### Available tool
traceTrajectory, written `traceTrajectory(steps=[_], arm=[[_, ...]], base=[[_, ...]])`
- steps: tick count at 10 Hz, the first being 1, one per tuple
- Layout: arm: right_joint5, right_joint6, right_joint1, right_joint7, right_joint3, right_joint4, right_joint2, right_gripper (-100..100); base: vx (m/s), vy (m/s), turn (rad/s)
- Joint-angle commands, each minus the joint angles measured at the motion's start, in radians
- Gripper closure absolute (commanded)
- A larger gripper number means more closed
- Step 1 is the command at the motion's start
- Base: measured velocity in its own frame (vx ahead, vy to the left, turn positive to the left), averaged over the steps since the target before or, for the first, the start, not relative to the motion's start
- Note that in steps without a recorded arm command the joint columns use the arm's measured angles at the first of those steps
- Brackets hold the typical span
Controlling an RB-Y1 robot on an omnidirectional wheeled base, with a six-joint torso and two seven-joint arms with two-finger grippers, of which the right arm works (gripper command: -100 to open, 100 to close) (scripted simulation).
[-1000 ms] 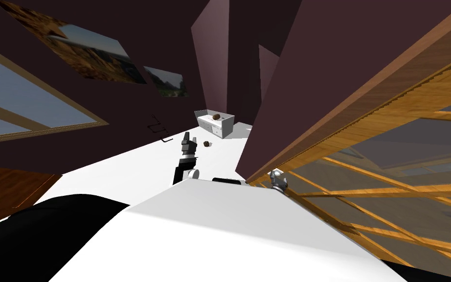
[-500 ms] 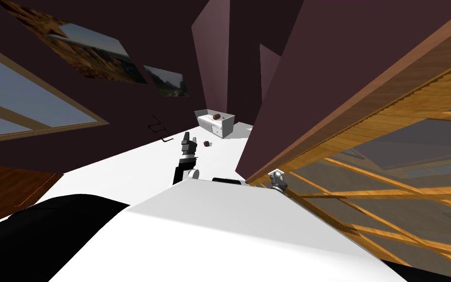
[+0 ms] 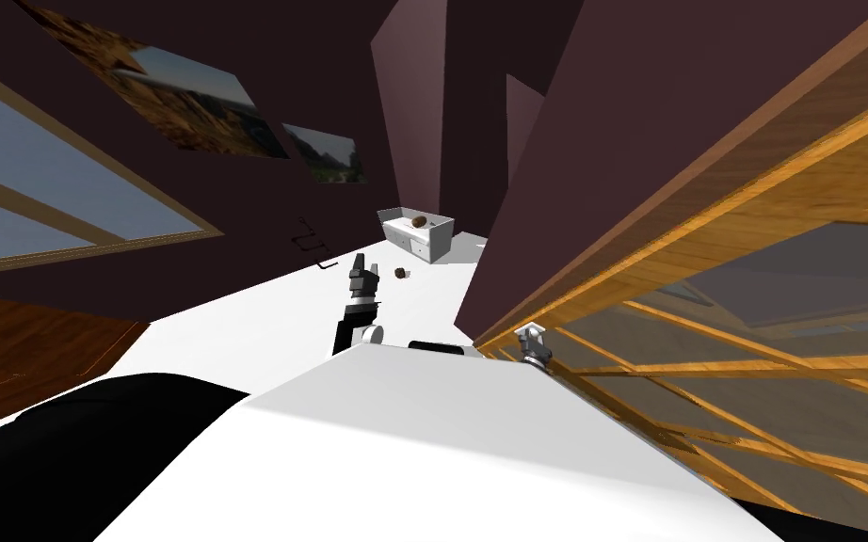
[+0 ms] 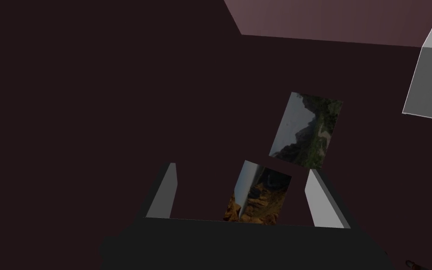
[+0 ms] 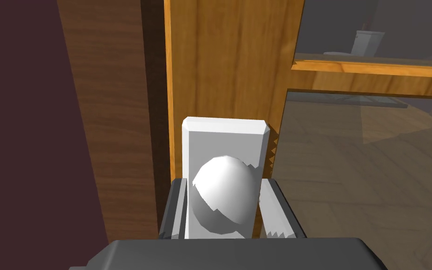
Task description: Pull the door open
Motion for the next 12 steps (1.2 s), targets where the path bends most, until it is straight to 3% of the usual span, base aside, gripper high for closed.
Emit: traceTrajectory(steps=[1, 5, 6, 7, 12], arm=[[0.014, -0.006, 0.009, -0.018, 0.026, 0.002, -0.004, 100], [0.048, -0.02, 0.03, -0.054, 0.084, -0.028, -0.03, 100], [0.045, -0.021, 0.019, -0.049, 0.076, -0.014, -0.025, 100], [0.06, -0.03, 0.029, -0.064, 0.102, -0.021, -0.033, 100], [0.099, -0.057, 0.059, -0.102, 0.167, -0.048, -0.066, 100]], base=[[-0.218, -0.008, 0.069], [-0.252, 0.028, 0.066], [-0.101, 0.016, 0.025], [-0.141, 0.024, 0.056], [-0.236, -0.01, 0.062]])
